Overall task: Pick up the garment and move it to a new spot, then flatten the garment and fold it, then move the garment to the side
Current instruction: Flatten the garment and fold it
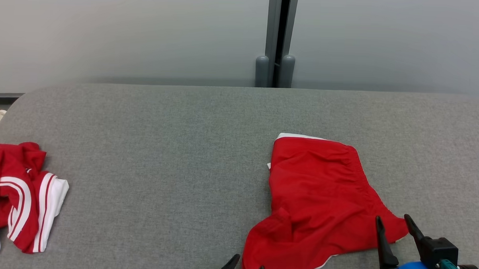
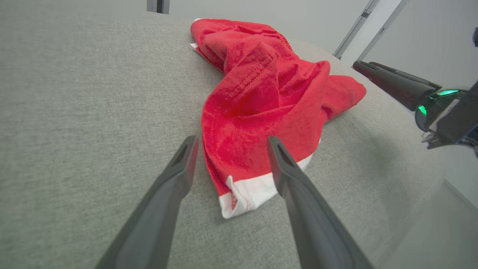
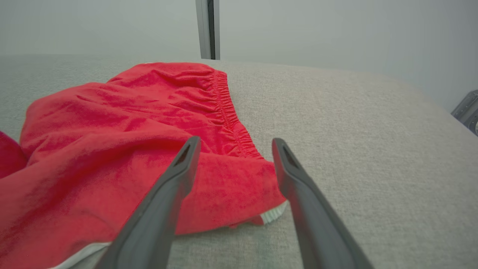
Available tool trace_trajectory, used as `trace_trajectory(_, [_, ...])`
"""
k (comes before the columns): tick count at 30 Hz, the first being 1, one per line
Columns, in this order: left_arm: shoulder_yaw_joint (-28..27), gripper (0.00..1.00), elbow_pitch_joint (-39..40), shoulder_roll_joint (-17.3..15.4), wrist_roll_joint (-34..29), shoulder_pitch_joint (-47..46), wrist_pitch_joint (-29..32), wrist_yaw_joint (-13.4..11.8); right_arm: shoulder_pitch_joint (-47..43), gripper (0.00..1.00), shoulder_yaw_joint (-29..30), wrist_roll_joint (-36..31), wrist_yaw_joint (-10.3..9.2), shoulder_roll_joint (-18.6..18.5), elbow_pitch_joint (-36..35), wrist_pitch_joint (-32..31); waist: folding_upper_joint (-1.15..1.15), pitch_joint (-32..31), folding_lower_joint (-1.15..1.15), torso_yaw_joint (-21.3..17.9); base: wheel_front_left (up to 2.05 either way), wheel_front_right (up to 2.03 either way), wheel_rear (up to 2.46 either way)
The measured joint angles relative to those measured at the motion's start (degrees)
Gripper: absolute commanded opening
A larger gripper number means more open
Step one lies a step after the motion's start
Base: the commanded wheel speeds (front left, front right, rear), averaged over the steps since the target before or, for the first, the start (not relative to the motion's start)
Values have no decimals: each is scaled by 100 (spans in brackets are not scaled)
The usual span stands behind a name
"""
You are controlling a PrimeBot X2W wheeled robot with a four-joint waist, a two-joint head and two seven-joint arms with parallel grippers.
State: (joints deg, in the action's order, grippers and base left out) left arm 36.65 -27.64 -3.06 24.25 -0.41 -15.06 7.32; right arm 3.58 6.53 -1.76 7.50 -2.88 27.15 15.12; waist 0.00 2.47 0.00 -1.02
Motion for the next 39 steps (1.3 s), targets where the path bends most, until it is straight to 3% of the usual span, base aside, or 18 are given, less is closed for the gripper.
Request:
trace_trajectory(5, [691,100,-172,-207,412,-281,0,11,60,100,74,-13,-1,1,-43,0,0,129,0,-69,0,0,0])
trace_trajectory(18, [1061,100,-786,-229,728,-583,-2,11,22,100,495,-142,-1,1,-55,0,0,287,0,-183,0,0,0])
trace_trajectory(19, [1102,89,-814,-231,773,-603,-9,11,14,100,515,-164,-1,0,-55,0,0,299,0,-184,0,0,0])
trace_trajectory(20, [1141,36,-846,-236,821,-630,-20,11,10,100,526,-166,-1,0,-54,0,0,310,0,-185,0,0,0])
trace_trajectory(21, [1166,0,-873,-246,848,-665,-20,11,10,100,532,-166,-1,1,-54,0,0,320,0,-185,0,0,0])
trace_trajectory(24, [1005,0,-888,-263,851,-713,-15,11,10,100,541,-165,-1,1,-36,0,0,335,0,-180,0,0,0])
trace_trajectory(39, [-891,0,-542,-163,91,-720,-9,12,34,100,124,21,0,1,159,0,0,394,0,-67,0,0,0])
